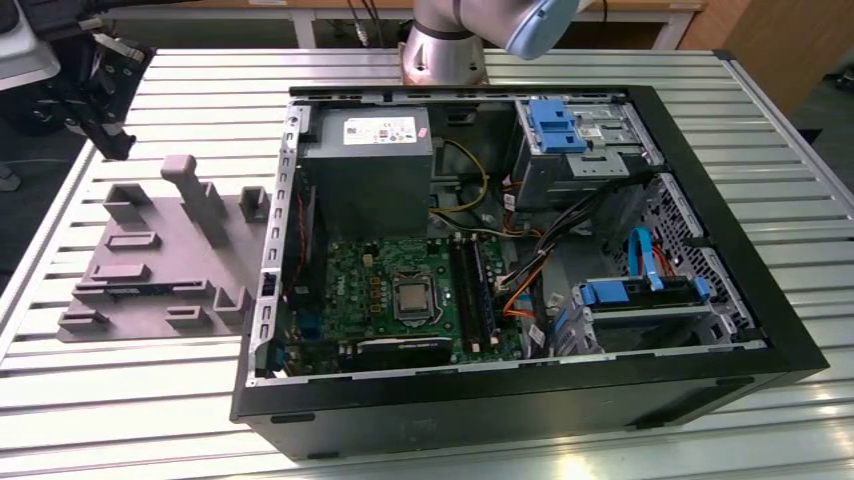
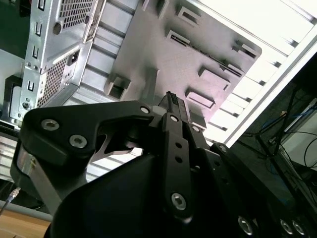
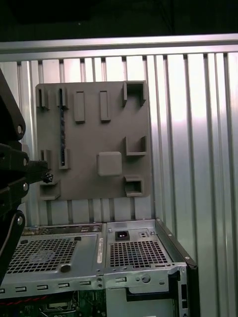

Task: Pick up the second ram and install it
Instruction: 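Reach for the second ram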

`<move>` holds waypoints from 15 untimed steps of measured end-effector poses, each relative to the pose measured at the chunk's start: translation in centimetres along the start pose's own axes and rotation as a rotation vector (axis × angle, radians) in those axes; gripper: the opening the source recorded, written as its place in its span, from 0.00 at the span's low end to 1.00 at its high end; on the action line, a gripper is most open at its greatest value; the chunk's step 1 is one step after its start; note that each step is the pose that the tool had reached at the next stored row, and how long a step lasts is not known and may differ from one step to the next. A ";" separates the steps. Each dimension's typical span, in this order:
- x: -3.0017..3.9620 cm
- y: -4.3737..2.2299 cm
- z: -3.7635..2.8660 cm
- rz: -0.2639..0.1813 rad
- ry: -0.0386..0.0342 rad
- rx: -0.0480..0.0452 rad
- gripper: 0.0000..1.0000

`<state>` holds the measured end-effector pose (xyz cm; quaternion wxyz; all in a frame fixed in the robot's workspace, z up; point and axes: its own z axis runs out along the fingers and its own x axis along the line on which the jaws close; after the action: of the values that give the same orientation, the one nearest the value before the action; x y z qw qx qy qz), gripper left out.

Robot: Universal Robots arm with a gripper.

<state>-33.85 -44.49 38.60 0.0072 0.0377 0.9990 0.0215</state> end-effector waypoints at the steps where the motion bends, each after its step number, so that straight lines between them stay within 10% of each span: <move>1: 0.00 0.00 0.00 0.000 0.0000 0.0000 0.11; 15: 1.16 0.03 0.03 -0.023 0.0016 -0.0002 0.11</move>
<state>-35.00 -44.38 38.56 0.0067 0.0260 0.9994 0.0215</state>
